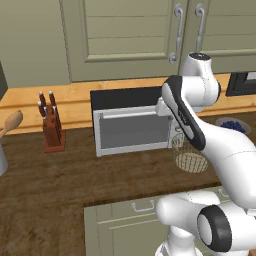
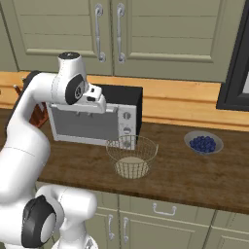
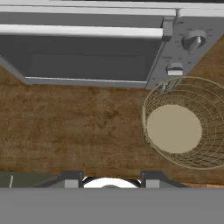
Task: Open the cabinet, pick up the bread from the cabinet and place it in the basket. Then move the basket to the dining counter.
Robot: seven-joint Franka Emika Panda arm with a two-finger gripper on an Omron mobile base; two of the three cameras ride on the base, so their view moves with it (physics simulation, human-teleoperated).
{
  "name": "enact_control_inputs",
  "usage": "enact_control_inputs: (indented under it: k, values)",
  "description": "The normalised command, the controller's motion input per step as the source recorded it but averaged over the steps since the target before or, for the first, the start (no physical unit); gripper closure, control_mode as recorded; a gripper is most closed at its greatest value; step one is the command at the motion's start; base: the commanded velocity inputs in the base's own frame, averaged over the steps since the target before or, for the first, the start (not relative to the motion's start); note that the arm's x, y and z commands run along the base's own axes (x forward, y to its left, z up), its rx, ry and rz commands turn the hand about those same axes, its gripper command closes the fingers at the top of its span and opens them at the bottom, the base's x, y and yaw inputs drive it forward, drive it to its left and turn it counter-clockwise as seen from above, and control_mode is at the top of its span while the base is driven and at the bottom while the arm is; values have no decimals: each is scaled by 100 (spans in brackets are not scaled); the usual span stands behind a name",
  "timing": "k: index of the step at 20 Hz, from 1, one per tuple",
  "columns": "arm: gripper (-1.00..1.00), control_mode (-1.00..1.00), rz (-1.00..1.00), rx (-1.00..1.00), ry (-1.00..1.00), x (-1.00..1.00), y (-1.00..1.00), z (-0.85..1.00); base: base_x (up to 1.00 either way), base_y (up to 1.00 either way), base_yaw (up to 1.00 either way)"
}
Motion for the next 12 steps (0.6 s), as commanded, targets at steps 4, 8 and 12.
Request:
enact_control_inputs:
  k: [4, 8, 12]
  values:
    - [-100, -100, 0, 0, 0, 1, 0, 0, 0, 0, 0]
    - [-100, -100, -2, -15, -17, -5, 0, 6, 0, 0, 0]
    - [-100, -100, -4, -17, -55, -40, 0, 53, 0, 0, 0]
